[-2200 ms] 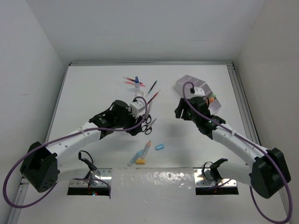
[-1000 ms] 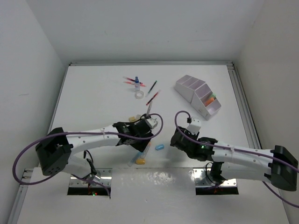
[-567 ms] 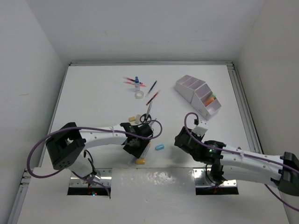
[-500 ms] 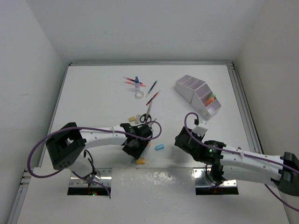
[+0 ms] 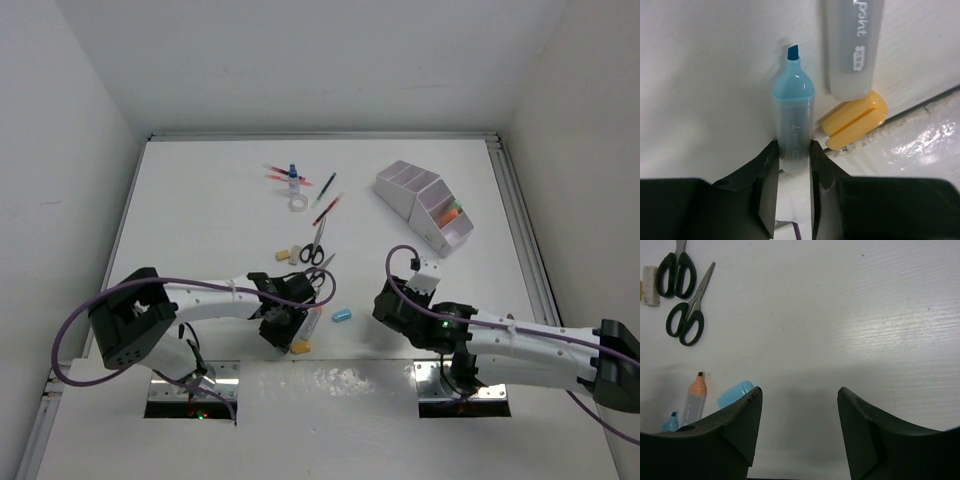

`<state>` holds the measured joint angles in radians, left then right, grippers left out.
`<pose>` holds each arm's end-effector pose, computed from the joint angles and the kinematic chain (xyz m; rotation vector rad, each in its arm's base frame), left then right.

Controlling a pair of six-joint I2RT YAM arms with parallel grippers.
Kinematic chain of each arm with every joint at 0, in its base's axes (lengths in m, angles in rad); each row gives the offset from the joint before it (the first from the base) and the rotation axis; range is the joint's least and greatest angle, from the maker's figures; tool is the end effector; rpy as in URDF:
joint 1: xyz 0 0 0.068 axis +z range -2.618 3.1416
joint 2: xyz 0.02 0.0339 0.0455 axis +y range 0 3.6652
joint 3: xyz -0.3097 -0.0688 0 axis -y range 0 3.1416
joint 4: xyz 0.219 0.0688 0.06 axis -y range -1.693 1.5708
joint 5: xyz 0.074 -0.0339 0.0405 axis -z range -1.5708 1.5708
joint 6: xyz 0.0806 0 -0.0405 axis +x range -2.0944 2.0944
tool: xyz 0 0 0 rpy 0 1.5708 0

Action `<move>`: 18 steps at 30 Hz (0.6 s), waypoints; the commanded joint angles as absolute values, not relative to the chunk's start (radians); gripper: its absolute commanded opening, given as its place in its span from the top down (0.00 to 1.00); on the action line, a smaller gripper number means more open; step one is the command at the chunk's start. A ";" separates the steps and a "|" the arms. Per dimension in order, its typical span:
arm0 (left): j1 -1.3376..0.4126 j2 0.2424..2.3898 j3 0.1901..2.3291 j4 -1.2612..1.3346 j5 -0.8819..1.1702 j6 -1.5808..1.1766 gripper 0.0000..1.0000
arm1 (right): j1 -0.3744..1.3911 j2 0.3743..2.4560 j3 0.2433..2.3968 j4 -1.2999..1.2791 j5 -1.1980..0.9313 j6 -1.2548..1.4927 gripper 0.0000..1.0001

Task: Sort the stationery into containers
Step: Pick up the pen from the corner of the board.

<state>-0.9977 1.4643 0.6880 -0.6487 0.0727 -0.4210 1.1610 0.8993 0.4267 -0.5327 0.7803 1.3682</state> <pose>0.1078 -0.1778 0.1581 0.8807 2.9406 -0.2307 0.0998 0.0874 0.1989 0.4934 2.1806 0.3398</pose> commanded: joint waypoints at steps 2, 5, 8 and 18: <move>-0.988 1.470 0.640 -0.557 0.107 -0.419 0.89 | 1.198 0.936 0.479 -0.522 0.822 1.362 0.40; -0.988 1.450 0.638 -0.554 0.103 -0.420 1.00 | 1.232 0.991 0.514 -0.522 0.830 1.358 0.41; -0.983 1.431 0.640 -0.564 0.092 -0.425 1.00 | 1.236 1.011 0.520 -0.508 0.830 1.387 0.41; -0.920 1.198 0.673 -0.614 0.017 -0.457 1.00 | 1.235 1.038 0.436 -0.284 0.877 1.646 0.42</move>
<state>-0.9512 1.2705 0.6559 -0.6174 0.0475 -0.4355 1.2285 1.0191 0.4522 -0.3752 0.8272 1.5280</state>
